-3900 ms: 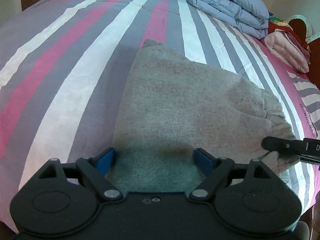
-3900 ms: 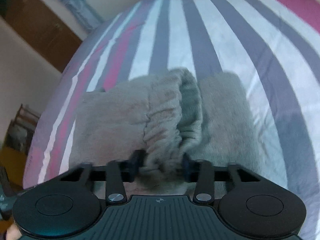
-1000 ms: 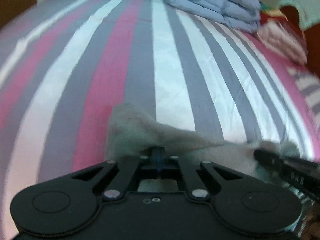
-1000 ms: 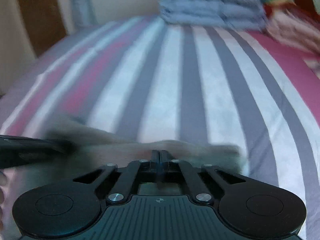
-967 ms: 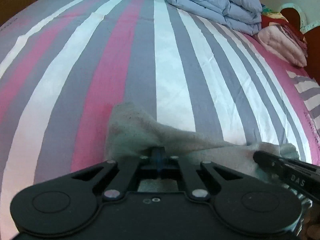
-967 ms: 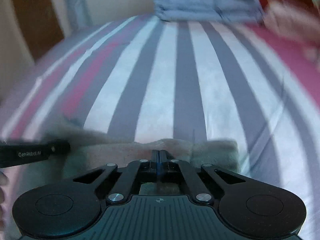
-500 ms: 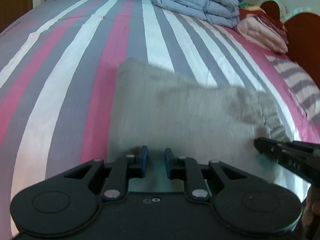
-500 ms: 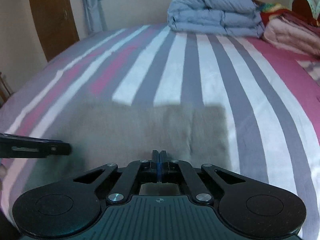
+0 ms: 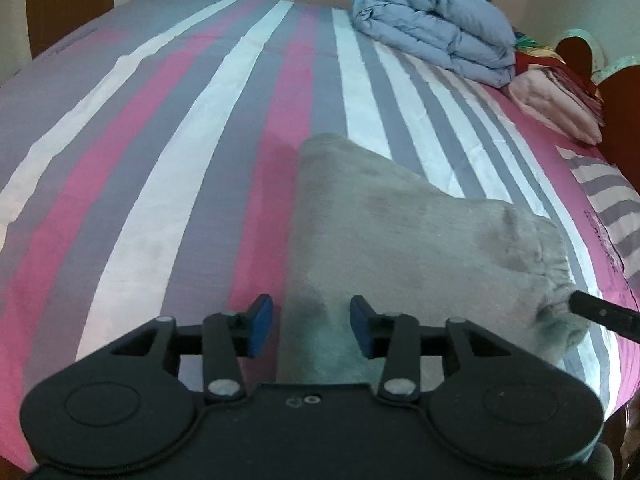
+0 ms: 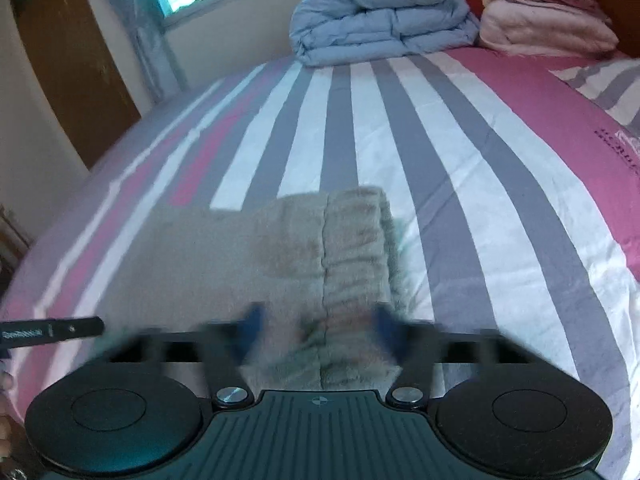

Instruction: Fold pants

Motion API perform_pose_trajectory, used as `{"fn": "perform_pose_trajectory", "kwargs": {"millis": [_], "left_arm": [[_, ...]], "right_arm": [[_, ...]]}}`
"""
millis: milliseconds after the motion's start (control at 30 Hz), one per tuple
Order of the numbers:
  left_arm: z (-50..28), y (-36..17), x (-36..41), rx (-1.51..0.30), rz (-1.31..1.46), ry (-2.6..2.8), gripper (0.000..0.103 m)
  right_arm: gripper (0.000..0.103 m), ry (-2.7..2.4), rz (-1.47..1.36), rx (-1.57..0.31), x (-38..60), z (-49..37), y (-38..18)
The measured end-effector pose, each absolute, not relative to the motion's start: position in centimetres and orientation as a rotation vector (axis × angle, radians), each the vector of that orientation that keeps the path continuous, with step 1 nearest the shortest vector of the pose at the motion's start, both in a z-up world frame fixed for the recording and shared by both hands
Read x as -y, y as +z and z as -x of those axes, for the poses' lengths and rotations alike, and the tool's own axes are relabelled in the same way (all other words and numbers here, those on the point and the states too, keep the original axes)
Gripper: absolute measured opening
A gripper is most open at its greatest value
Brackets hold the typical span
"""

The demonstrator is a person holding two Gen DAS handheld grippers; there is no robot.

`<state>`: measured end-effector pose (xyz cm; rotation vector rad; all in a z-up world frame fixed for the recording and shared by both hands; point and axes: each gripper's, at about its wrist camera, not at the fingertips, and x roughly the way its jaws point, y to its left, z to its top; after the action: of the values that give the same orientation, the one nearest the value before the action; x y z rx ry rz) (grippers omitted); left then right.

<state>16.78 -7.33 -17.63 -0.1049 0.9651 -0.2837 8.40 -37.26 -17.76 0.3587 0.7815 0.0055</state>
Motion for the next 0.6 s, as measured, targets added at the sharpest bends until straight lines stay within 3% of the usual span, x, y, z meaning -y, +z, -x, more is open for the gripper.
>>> {"fn": "perform_pose_trajectory", "kwargs": {"millis": [233, 533, 567, 600], "left_arm": [[-18.8, -20.0, 8.5, -1.026, 0.111, -0.334, 0.034], [-21.0, -22.6, 7.9, -1.058, 0.251, -0.339, 0.051], [-21.0, -22.8, 8.0, -1.055, 0.248, -0.337, 0.053], [-21.1, -22.9, 8.3, -1.051, 0.241, -0.337, 0.052]], "right_arm": [[0.087, -0.037, -0.349, -0.847, 39.1, -10.4, -19.0], [0.086, 0.045, -0.720, -0.946, 42.9, -12.9, -24.7], [0.086, 0.068, -0.729, -0.946, 42.8, -13.1, -24.8], [0.075, 0.101, -0.736, -0.956, 42.5, -13.5, -24.9]]}}
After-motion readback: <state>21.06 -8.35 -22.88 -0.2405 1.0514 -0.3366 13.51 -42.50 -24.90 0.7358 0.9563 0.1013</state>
